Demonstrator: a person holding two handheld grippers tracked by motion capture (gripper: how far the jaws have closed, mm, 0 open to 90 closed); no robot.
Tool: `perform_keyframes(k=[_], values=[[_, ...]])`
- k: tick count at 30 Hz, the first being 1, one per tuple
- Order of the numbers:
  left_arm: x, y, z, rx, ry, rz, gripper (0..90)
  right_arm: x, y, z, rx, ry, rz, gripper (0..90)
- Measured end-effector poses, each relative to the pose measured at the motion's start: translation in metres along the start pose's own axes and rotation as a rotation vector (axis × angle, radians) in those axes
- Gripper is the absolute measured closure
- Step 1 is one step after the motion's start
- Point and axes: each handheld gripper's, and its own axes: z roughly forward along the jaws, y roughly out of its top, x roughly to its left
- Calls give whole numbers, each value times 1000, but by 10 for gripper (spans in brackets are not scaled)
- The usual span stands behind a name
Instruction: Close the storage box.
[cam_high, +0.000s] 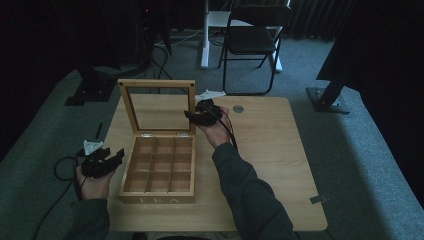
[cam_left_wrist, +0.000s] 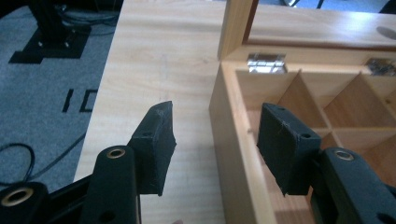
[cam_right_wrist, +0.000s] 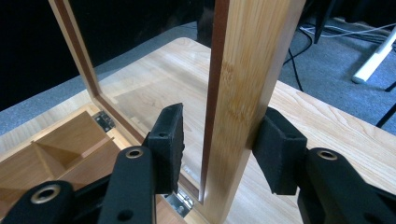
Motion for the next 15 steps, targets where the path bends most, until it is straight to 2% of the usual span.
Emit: perform_keyframes(k=[6, 15], values=[[-3, 17, 1, -19, -5, 12, 463, 2, -2, -5, -14, 10, -19, 557], [-10, 45, 12, -9, -18, 46, 463, 2, 2, -7, -24, 13, -35, 562]])
